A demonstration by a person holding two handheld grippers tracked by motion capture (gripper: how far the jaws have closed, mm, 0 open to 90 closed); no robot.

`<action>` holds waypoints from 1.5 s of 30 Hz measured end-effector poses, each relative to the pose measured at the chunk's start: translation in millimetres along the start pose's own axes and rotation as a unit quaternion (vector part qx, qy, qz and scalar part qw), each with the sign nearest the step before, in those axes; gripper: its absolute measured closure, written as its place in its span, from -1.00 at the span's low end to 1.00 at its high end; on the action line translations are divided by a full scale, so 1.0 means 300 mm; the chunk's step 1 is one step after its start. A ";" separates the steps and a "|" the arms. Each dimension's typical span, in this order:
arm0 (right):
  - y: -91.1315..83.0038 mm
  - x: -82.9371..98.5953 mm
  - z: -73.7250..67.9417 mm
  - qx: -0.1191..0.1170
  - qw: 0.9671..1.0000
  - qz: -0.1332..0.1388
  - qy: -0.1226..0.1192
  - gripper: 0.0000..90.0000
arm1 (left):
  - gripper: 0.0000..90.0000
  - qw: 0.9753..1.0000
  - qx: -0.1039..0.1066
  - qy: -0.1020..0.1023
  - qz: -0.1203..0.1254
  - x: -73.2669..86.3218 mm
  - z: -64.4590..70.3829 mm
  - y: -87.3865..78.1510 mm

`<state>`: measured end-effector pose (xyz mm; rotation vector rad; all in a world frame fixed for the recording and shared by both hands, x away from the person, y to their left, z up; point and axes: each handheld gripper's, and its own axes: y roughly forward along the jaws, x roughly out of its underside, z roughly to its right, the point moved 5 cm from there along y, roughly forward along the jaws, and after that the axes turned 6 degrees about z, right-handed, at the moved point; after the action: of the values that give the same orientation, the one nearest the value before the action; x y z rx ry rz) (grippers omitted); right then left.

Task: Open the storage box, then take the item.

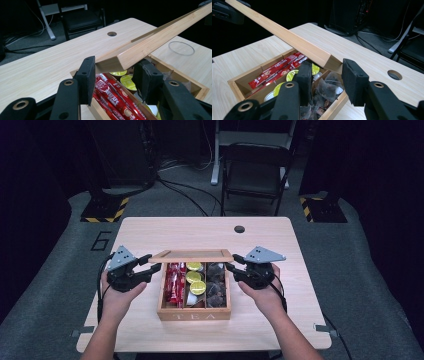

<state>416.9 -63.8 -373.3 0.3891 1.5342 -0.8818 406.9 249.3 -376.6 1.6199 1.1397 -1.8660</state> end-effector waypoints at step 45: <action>-0.044 0.178 -0.096 0.000 1.000 -0.009 0.018 0.15 | 0.18 1.000 0.007 -0.004 0.003 0.008 -0.006 0.003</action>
<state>377.9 -64.9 -421.6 0.3930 1.5724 -0.8924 408.2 250.7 -379.0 1.6196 1.1197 -1.8782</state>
